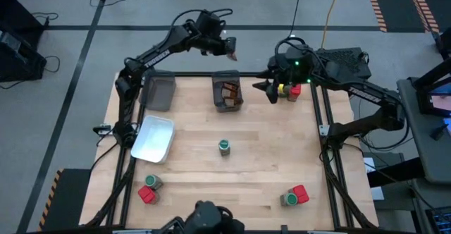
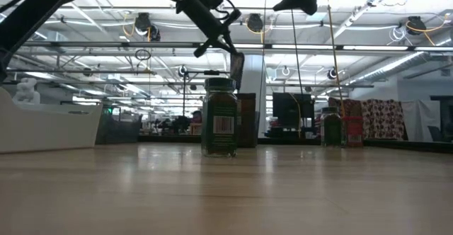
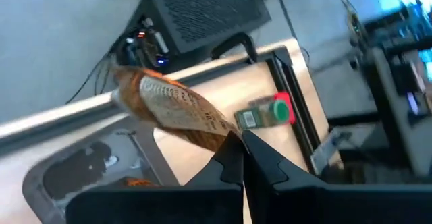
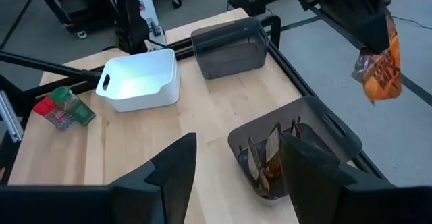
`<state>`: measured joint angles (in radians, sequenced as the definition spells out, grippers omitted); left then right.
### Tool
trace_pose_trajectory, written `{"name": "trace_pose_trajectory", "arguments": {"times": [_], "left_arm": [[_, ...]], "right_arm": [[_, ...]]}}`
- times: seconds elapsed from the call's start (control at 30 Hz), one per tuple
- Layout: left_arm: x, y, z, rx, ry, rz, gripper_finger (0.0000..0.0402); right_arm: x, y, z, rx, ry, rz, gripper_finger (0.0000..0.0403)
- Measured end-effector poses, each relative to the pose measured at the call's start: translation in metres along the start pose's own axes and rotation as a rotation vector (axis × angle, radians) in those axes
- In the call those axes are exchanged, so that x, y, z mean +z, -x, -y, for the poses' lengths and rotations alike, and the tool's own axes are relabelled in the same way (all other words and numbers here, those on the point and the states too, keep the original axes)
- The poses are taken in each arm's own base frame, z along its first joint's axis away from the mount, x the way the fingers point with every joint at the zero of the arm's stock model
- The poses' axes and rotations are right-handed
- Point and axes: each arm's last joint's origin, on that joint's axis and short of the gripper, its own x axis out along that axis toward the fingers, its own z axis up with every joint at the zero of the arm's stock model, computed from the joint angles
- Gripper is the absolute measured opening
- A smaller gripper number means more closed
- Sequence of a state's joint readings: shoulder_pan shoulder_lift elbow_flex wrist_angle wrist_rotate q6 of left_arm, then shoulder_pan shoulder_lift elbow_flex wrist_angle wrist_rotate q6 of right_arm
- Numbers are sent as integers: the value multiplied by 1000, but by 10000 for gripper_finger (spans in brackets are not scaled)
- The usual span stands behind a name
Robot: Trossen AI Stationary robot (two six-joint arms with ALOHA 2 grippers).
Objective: Sort spices by type
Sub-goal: Put the brown seasoning bag into the middle black bin
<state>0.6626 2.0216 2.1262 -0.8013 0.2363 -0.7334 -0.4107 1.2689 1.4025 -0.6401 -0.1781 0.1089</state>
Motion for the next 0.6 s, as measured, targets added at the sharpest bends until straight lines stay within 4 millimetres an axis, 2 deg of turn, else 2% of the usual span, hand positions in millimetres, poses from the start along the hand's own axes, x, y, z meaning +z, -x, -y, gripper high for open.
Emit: {"name": "trace_pose_trajectory", "arguments": {"times": [0.2,0.4,0.6], "left_arm": [[-14,1,18,50,147,72,0],[-23,16,35,90,309,191,0],[-30,16,29,159,448,182,0]], "right_arm": [[-3,1,0,-3,31,-34,192],[-5,1,0,-3,56,-51,192],[-6,1,0,2,110,-62,192]]}}
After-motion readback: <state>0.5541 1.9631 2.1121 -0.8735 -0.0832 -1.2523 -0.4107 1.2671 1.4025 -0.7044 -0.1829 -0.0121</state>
